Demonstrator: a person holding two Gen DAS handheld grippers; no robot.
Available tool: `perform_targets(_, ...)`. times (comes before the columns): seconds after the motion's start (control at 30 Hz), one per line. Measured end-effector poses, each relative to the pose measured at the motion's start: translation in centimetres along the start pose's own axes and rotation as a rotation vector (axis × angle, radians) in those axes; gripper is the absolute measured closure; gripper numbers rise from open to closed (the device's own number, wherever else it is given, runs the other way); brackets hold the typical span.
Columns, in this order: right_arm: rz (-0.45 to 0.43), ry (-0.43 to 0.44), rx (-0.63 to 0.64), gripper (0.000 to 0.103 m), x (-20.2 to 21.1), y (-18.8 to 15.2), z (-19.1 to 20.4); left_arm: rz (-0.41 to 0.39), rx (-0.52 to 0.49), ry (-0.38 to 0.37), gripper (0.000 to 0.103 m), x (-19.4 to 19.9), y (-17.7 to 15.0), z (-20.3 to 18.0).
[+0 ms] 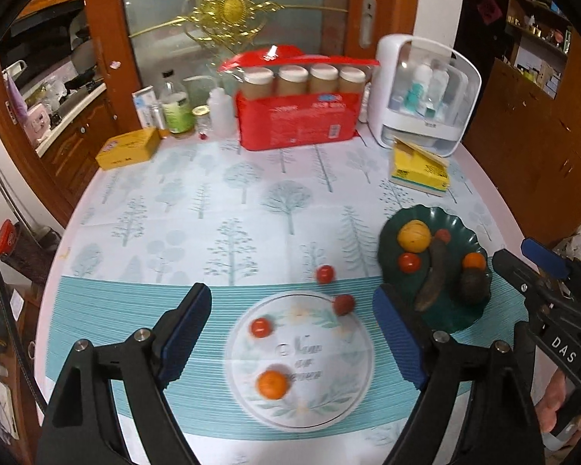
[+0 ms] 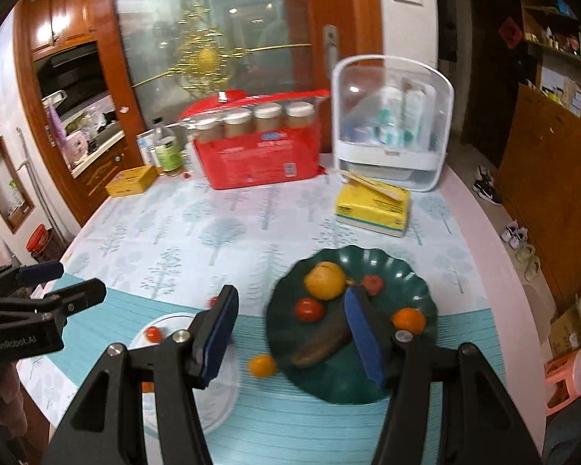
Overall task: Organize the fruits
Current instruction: 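Move both grippers back toward the white plate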
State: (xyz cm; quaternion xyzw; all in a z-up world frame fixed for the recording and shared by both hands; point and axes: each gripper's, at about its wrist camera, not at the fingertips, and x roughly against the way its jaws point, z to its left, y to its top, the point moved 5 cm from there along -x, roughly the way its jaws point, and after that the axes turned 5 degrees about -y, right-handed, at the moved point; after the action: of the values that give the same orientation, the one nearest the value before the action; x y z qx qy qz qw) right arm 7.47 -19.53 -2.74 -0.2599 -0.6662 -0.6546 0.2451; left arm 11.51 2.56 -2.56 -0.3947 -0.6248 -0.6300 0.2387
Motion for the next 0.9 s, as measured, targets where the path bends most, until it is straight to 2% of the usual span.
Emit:
perform_targets(0.27, -0.010, 0.009, 0.025, 0.045, 2.6, 0.3, 6.3, -0.067, -0.054, 0.026, 0.019, 4.2, 1.8, 6.1)
perform_targets(0.43, 0.009, 0.012, 0.031, 0.045, 2.9, -0.1, 10.1, -0.097, -0.100, 0.052, 0.018, 4.9, 2.7, 9.4)
perform_targets(0.53, 0.042, 0.004, 0.036, 0.045, 2.2, -1.0, 12.1, -0.079, -0.126, 0.042, 0.017, 3.9, 2.5, 10.7)
perform_targets(0.7, 0.120, -0.016, 0.041, 0.045, 0.0, -3.6, 14.6, 0.012, -0.196, -0.001, 0.017, -0.4, 0.8, 11.7)
perform_targets(0.9, 0.220, 0.040, 0.063, 0.045, -3.8, -8.0, 17.5, 0.131, -0.296, -0.071, 0.017, -6.7, -1.6, 10.6)
